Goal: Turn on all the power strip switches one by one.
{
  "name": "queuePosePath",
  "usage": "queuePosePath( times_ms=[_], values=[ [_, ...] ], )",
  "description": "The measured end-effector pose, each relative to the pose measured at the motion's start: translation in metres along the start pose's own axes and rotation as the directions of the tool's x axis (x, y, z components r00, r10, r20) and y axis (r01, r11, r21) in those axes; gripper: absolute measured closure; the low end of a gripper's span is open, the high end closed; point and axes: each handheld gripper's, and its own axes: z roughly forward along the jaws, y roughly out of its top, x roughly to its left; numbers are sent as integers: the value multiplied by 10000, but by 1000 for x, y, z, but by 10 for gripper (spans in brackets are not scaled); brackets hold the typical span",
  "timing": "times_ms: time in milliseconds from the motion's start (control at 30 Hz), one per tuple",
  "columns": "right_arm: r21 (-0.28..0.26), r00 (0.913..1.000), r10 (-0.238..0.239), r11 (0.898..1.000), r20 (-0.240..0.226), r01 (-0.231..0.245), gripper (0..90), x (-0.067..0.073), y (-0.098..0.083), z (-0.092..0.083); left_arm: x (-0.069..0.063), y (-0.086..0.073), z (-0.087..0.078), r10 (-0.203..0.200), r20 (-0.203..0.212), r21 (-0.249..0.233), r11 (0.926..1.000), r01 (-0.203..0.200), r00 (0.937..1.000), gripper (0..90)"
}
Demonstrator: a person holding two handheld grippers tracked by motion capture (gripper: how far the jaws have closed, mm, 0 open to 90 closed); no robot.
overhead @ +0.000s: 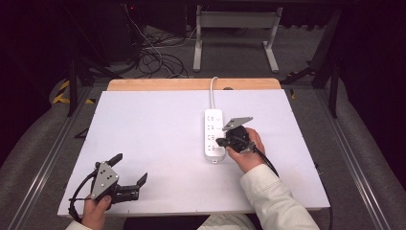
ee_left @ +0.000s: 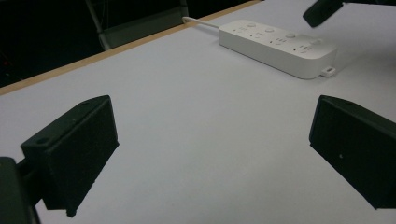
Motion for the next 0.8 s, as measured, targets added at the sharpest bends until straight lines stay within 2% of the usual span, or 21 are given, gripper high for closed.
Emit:
queuePosePath(
  times_ms=[33,67,167,367,467,567,800],
  values=[
    [-365,10000,55,9993,-79,-58,900,-1,4,-4,0,0,0,21,-28,-11,10000,-21,10000,16],
    [-444,10000,7,9990,-51,-10,900,-1,8,-5,1,0,0,74,-63,-20,10000,-74,10000,17],
    [-355,9996,-272,9990,23,273,900,-2,16,-5,0,0,-1,102,-45,-15,9999,-102,9999,17],
    [-296,9998,-162,9994,82,165,900,-9,17,0,0,0,-1,33,-6,-24,10000,-33,10000,17],
    [-345,9995,-271,9990,180,277,900,-13,16,4,0,0,-1,39,-11,-25,10000,-39,10000,17],
    [-137,9993,-326,9994,190,328,900,-16,16,10,0,0,-1,115,-44,-11,9999,-115,9999,17],
    [405,9993,-44,9992,380,29,900,-24,13,20,0,0,0,102,-26,-1,9999,-102,9999,16]
  ],
)
